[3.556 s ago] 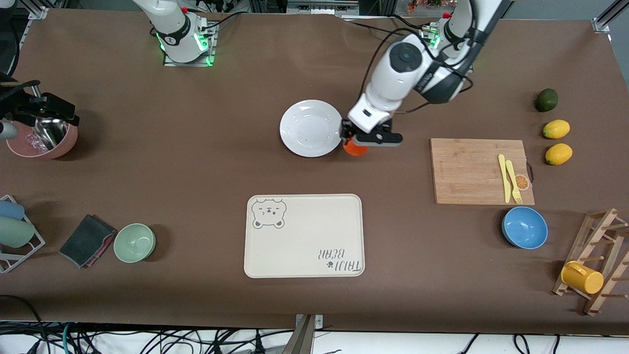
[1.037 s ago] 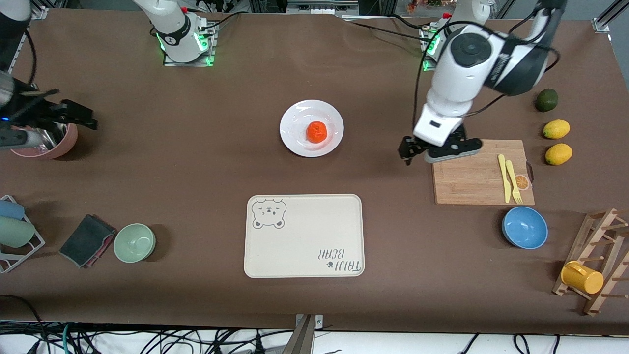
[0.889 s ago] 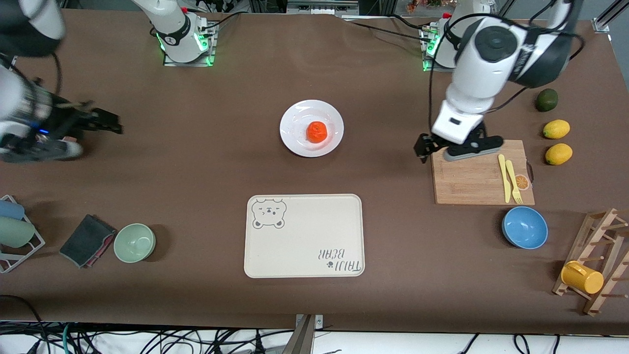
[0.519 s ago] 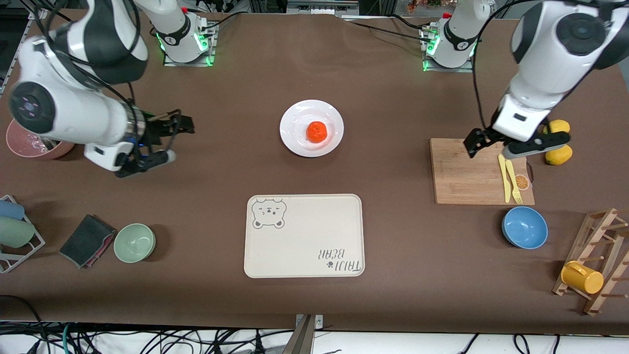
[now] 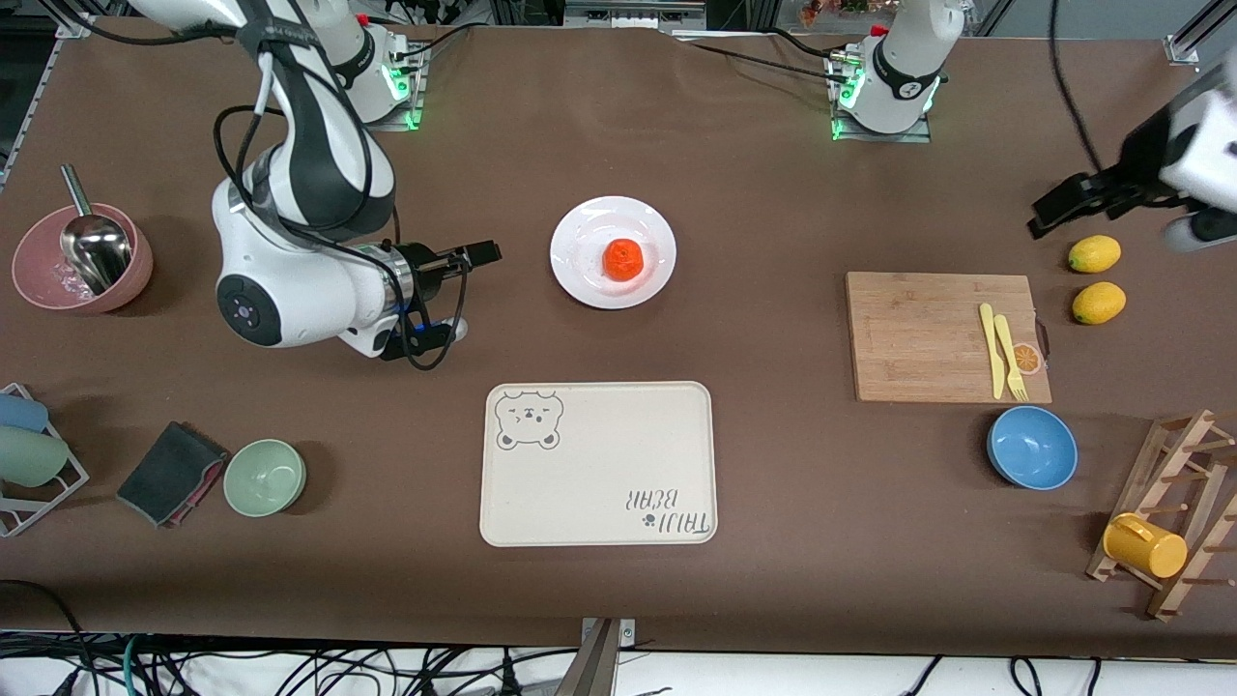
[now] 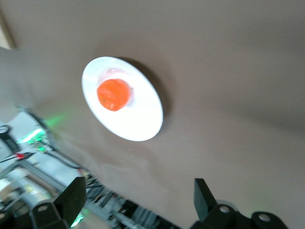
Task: Place orange and plate with both arms
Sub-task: 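Withdraw the left gripper while the right gripper reaches toward the plate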
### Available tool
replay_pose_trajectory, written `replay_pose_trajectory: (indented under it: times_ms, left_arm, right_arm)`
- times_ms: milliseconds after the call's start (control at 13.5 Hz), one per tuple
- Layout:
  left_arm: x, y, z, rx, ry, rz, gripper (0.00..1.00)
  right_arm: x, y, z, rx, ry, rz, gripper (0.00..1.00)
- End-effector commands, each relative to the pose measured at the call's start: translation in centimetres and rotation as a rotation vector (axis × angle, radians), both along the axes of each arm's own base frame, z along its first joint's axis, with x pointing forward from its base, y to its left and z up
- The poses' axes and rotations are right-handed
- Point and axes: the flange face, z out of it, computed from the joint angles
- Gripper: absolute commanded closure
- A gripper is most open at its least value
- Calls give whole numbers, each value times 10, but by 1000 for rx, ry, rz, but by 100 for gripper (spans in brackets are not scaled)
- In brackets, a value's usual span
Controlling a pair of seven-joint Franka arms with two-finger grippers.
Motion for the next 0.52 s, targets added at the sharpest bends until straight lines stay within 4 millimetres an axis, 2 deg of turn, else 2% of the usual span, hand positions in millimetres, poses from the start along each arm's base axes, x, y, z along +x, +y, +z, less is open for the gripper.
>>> replay_pose_trajectory:
  times_ms: [0,222,370,444]
  left_arm:
    - [15,-1,25,-22,29,-26,0]
    - [14,-2,18,-21,43,-30,0]
    - [14,-2,3,-19,67,-56,0]
    - [13,-2,-6,-24,84,-127,0]
  right_arm:
    - [-13,-5,-13,82,57,-26,0]
    - [-32,-3,-45,232,101,-21,0]
    - [-49,-3,-76,291,81,-41,0]
    - [-60,3,-94,343,61,-58,0]
